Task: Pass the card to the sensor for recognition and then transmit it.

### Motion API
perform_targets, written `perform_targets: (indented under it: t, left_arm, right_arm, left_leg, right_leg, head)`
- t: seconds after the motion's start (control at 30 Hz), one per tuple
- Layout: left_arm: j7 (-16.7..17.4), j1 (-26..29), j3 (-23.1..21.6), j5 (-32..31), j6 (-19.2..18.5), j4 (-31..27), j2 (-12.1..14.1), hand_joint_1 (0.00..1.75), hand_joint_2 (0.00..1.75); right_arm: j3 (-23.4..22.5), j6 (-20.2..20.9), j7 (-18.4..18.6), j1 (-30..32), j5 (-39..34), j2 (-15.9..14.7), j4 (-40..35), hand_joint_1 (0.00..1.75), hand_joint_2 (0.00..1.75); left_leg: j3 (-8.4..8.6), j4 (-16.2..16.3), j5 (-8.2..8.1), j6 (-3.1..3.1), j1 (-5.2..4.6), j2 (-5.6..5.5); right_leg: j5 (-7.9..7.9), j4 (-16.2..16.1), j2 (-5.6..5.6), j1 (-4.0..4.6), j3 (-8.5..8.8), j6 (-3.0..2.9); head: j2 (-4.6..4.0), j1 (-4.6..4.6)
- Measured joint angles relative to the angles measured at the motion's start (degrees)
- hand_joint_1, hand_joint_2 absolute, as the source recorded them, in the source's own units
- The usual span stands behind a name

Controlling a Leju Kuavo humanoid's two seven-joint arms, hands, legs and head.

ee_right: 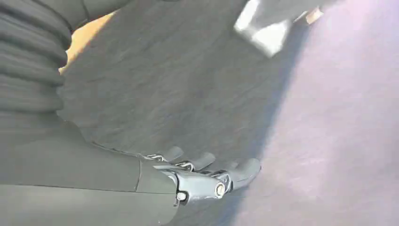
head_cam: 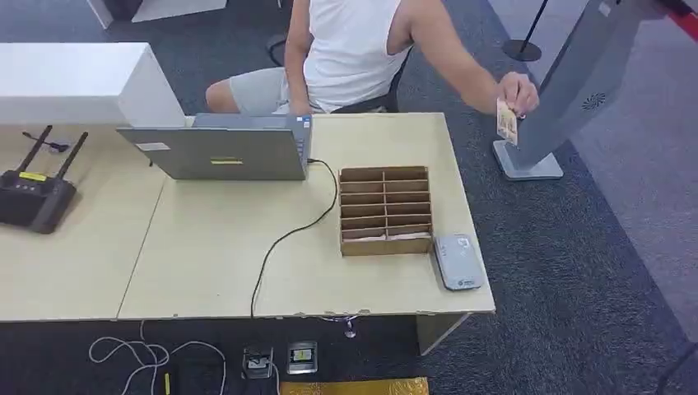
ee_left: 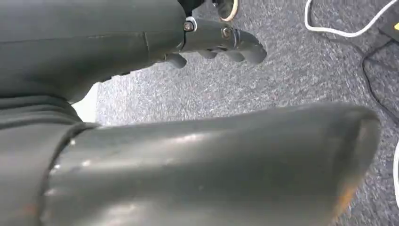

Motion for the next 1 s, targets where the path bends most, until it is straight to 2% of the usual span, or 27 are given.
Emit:
perform_targets:
  t: [0.13, 0.23, 0.27, 0.37, 0.47, 0.6, 0.7, 0.8, 1.0]
  left_arm:
    - [0.00, -0.06, 0.44, 0.04, 0.09, 0.00, 0.07, 0.00, 0.00]
    - [0.02, -0.19, 0.74, -0.42, 0.11, 0.00, -0.09, 0.00, 0.00]
    - [0.02, -0.29, 0.74, -0.72, 0.11, 0.00, -0.18, 0.00, 0.00]
    - [-0.04, -0.33, 0.74, -1.42, 0.13, 0.00, -0.44, 0.00, 0.00]
    - [-0.94, -0.27, 0.74, -2.47, 0.13, 0.00, -0.37, 0.00, 0.00]
    - [-1.75, -0.58, 0.74, -3.50, -0.02, 0.00, -0.33, 0.00, 0.00]
    - [-1.97, -0.57, 0.74, -3.89, -0.13, 0.00, -0.22, 0.00, 0.00]
    - [-2.01, -0.62, 0.74, -4.13, -0.39, 0.00, -0.11, 0.00, 0.00]
    - [-2.03, -0.54, 0.74, -4.26, -0.79, 0.00, 0.15, 0.00, 0.00]
  right_arm:
    - [6.17, 0.26, -3.79, -7.92, 3.14, 1.38, -1.87, 0.00, 1.75]
    - [13.73, -0.72, -5.59, -12.47, 2.40, 4.09, -4.88, 0.00, 1.75]
    - [17.58, -1.35, -6.09, -13.10, 1.55, 5.18, -6.87, 0.00, 1.75]
    - [27.98, -4.30, -6.77, -13.27, 3.38, 7.45, -12.62, 0.00, 1.75]
    - [38.17, -7.89, -6.90, -12.18, 12.47, 9.90, -19.53, 0.00, 1.75]
    - [51.07, -8.57, -6.29, -9.29, 25.62, 13.47, -28.71, 0.00, 1.75]
    - [59.57, -8.52, -8.12, -7.70, 33.23, 16.82, -33.76, 0.00, 1.75]
    - [66.23, -8.77, -8.43, -7.25, 36.41, 20.57, -36.70, 0.00, 1.75]
    - [75.04, -10.91, -10.71, -7.26, 36.96, 26.89, -37.31, 0.00, 1.75]
  left_leg:
    - [-0.25, -0.01, 0.09, -0.02, -0.02, -0.14]
    - [-0.14, 0.00, 0.18, -0.01, 0.00, -0.16]
    - [-0.12, 0.01, 0.20, 0.01, 0.00, -0.18]
    - [-0.19, 0.01, 0.26, 0.03, 0.01, -0.35]
    - [-0.20, 0.00, 0.27, 0.02, 0.01, -0.22]
    - [-0.15, -0.01, 0.26, 0.00, 0.03, -0.01]
    - [-0.19, -0.02, 0.30, -0.06, 0.05, -0.06]
    - [-0.19, -0.01, 0.38, -0.16, 0.05, -0.19]
    - [-0.28, -0.02, 0.41, -0.20, 0.10, -0.41]
  right_leg:
    - [0.01, 0.07, -0.17, -0.01, 0.03, 0.00]
    - [0.04, 0.07, -0.19, 0.01, -0.03, -0.01]
    - [0.04, 0.06, -0.22, 0.01, -0.04, -0.01]
    - [0.04, 0.08, -0.40, 0.02, -0.06, 0.00]
    - [0.08, 0.11, -0.26, 0.02, -0.08, -0.01]
    - [0.11, 0.14, 0.01, 0.04, -0.12, -0.03]
    - [0.12, 0.24, -0.02, 0.06, -0.15, -0.04]
    - [0.12, 0.27, -0.17, 0.06, -0.21, -0.05]
    - [0.11, 0.28, -0.38, 0.11, -0.21, -0.05]
  head:
    - [0.00, 0.00]
    - [0.00, 0.00]
    - [0.00, 0.00]
    - [0.00, 0.04]
    - [0.00, -0.02]
    - [0.00, 0.00]
    - [0.00, 0.00]
    - [0.00, 0.00]
    - [0.00, 0.02]
